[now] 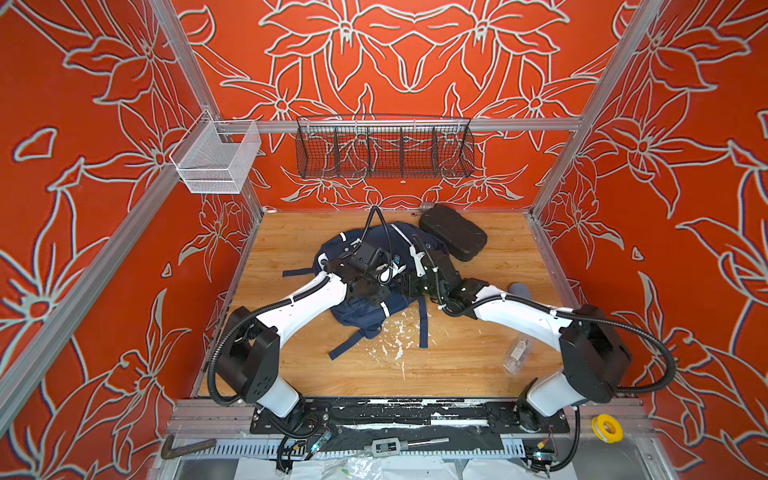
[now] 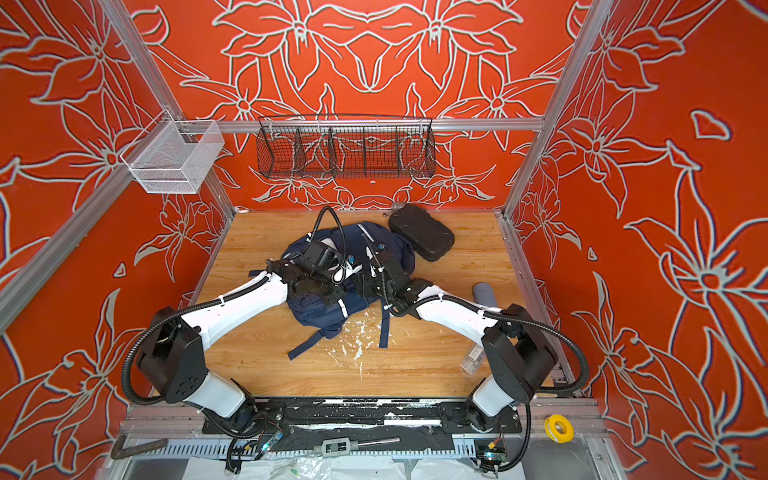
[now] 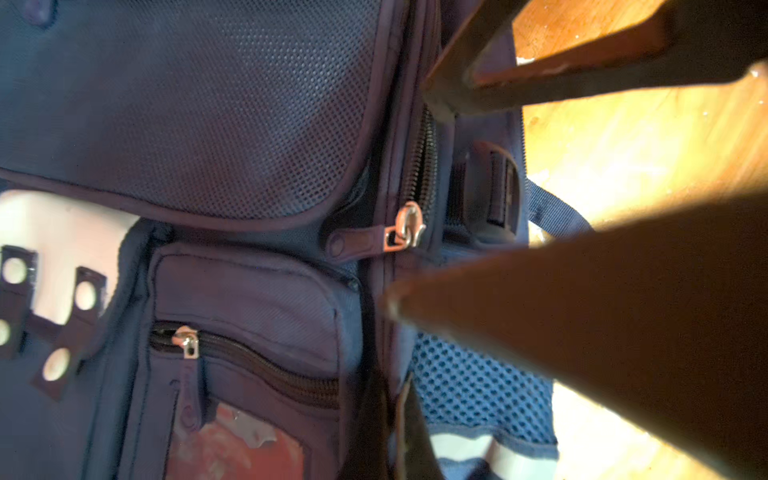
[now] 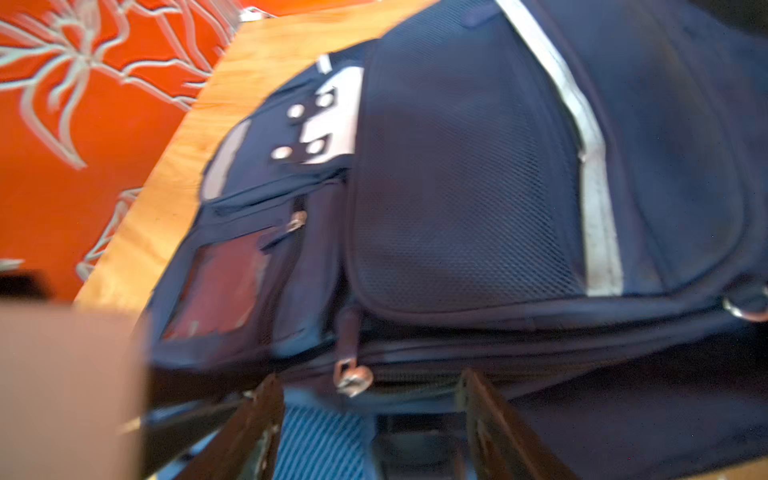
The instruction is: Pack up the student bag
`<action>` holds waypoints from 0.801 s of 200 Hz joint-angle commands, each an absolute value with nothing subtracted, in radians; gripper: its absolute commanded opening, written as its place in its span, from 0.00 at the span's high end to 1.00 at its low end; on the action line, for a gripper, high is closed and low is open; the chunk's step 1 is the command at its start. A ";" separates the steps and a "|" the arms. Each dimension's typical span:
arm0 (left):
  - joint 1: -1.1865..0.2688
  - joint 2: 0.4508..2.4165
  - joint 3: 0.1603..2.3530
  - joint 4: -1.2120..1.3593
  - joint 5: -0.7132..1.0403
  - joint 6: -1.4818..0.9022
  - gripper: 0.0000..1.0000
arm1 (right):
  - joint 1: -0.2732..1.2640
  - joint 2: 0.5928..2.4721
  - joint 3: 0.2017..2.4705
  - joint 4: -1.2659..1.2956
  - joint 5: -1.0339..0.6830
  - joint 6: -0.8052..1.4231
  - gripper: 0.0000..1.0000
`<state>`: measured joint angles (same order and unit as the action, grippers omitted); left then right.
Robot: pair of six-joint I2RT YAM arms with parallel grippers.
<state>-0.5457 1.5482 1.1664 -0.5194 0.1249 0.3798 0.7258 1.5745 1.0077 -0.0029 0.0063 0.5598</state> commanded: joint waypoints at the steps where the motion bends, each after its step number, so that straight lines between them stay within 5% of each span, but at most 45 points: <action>1: -0.544 1.488 1.161 -0.482 0.164 0.329 0.90 | 0.705 1.622 0.965 -0.064 0.101 0.742 0.31; 9: -0.543 1.488 1.152 -0.494 0.153 0.304 0.71 | 0.698 1.621 0.955 -0.073 0.089 0.763 0.32; 24: -0.529 1.487 1.129 -0.509 0.165 0.279 0.52 | 0.696 1.593 0.925 -0.066 0.092 0.770 0.32; 47: -0.468 1.512 1.135 -0.528 0.206 0.241 0.34 | 0.695 1.521 0.883 -0.049 0.127 0.705 0.34; 73: -0.445 1.586 1.197 -0.589 0.204 0.270 0.26 | 0.690 1.510 0.961 -0.203 0.184 0.563 0.36; 121: -0.351 1.645 1.276 -0.596 0.098 0.050 0.23 | 0.704 1.687 1.264 -0.442 0.015 0.381 0.47; 160: -0.206 1.608 1.312 -0.589 0.182 -0.154 0.16 | 0.788 1.841 1.451 -0.612 0.115 0.392 0.37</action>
